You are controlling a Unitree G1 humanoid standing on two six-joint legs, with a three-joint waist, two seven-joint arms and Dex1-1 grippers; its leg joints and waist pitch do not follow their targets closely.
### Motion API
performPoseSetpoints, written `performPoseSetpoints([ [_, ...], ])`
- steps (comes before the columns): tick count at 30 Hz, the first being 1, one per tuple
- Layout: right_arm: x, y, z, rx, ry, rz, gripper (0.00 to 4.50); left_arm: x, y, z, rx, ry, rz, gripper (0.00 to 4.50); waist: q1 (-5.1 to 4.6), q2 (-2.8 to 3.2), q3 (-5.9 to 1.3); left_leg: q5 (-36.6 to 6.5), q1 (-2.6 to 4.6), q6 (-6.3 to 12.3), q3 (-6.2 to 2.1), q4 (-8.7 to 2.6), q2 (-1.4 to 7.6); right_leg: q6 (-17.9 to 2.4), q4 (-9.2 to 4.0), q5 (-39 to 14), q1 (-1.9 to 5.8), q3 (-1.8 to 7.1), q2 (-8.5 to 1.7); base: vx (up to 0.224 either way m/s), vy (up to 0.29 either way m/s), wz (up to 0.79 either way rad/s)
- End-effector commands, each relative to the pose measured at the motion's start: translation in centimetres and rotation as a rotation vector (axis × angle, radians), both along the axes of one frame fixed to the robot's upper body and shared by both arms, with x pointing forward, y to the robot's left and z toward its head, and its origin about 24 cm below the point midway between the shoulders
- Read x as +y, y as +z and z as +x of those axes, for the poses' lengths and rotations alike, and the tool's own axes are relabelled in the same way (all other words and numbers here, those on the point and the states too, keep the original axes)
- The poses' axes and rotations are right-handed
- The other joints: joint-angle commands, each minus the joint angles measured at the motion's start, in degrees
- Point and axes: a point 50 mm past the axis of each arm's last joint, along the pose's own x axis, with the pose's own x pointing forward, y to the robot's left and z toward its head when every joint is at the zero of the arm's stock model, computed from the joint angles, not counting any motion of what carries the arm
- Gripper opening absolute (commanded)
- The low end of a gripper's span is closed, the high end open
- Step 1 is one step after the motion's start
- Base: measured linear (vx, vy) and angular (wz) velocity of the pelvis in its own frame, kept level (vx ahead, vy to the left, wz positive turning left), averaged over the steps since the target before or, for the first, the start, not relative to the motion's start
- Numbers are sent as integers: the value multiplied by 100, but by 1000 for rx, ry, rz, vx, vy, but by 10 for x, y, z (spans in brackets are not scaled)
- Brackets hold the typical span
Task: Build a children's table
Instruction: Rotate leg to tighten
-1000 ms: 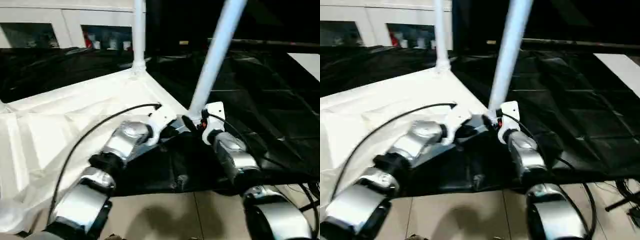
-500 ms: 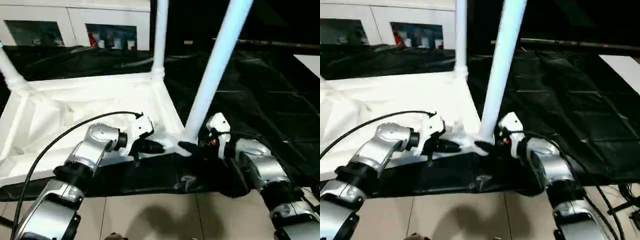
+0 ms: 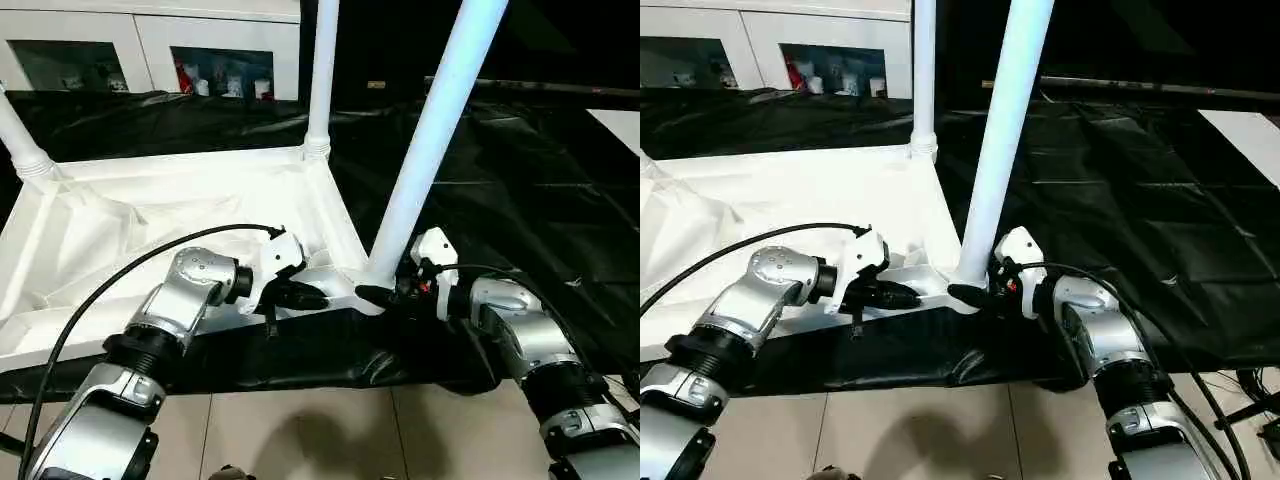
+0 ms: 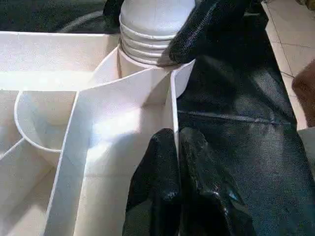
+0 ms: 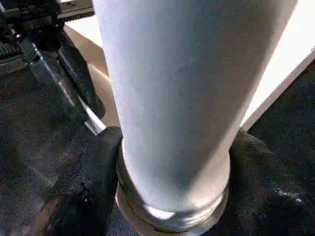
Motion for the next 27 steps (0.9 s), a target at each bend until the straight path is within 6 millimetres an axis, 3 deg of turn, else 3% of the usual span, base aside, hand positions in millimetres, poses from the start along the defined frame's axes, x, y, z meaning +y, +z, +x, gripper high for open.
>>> performPoseSetpoints([
  [1,-18,-6,9,20,-237,2,273,-9,-9,-1,19,30,-15,0,-9,-86,-350,-946,57,342,-55,-359,160,-1234,-451,-982,245,263,-297,0,0,0],
  [4,-20,-16,16,28,-440,-2,273,-19,-11,12,-28,157,10,0,-29,-70,-339,-1240,115,69,-68,-383,157,-1117,-518,-1531,206,262,-307,0,0,0],
  [5,-19,-17,16,28,-458,-2,272,-20,-11,13,-31,170,13,0,-32,-80,-351,-1238,98,48,-79,-384,159,-1100,-504,-1522,231,256,-309,0,0,0],
  [6,-11,-23,21,63,-593,15,272,-37,-11,22,-58,265,17,0,-28,-22,-349,-1222,84,56,-80,-389,159,-1077,-504,-1423,239,267,-307,0,0,0],
  [7,-8,-25,22,79,-637,20,272,-43,-11,24,-65,295,20,0,-56,-48,-344,-1268,101,16,-67,-386,145,-1081,-520,-1406,206,275,-295,0,0,0],
  [8,-6,-25,23,83,-651,21,272,-45,-11,25,-68,306,23,0,-55,-60,-350,-1284,100,5,-73,-388,136,-1070,-525,-1454,221,270,-292,0,0,0],
  [10,5,-26,28,96,-723,29,272,-58,-11,28,-83,351,33,0,-37,-7,-360,-1202,78,36,-78,-381,133,-1063,-516,-1294,246,267,-296,0,0,0],
  [12,16,-25,32,100,-770,25,272,-69,-11,28,-97,372,34,0,-43,-23,-381,-1138,89,66,-70,-368,122,-1108,-500,-1092,242,267,-282,0,0,0],
  [15,19,-24,34,96,-783,19,272,-73,-11,29,-103,374,35,0,-37,-30,-378,-1111,77,126,-64,-362,119,-1139,-495,-945,253,260,-280,0,0,0],
  [18,36,-15,37,50,-704,57,272,-75,-11,29,-116,360,34,0,-36,-47,-378,-1157,65,190,-71,-369,125,-1122,-502,-991,257,249,-285,0,0,0],
  [19,38,-13,38,46,-683,87,328,-73,-11,29,-122,351,33,0,-30,-38,-370,-1214,71,187,-70,-373,128,-1107,-518,-1083,254,252,-293,0,0,0],
  [20,38,-13,38,46,-683,87,342,-73,-11,29,-122,351,33,0,-32,-37,-369,-1233,68,185,-73,-374,131,-1103,-519,-1107,258,254,-295,0,0,0],
  [21,38,-12,38,45,-675,106,342,-72,-11,29,-125,346,32,0,-28,-38,-374,-1224,69,187,-72,-372,131,-1105,-517,-1098,258,255,-296,0,0,0],
  [22,36,-10,38,35,-671,115,342,-69,-11,29,-125,345,29,0,-35,-76,-369,-1217,57,215,-69,-374,127,-1102,-514,-1077,265,253,-286,0,0,0],
  [23,36,-10,38,35,-671,116,348,-69,-11,29,-125,345,29,0,-24,-56,-371,-1213,67,235,-71,-373,131,-1104,-511,-1110,261,255,-300,0,0,0],
  [24,32,-7,38,5,-632,108,377,-62,-11,28,-126,321,21,0,-26,-76,-369,-1169,51,254,-74,-374,130,-1095,-510,-1123,271,251,-298,0,0,0],
  [27,27,-4,37,-24,-585,90,384,-53,-11,27,-129,291,15,0,-33,-68,-364,-1148,40,285,-76,-373,130,-1093,-516,-1129,271,246,-303,0,0,0],
])
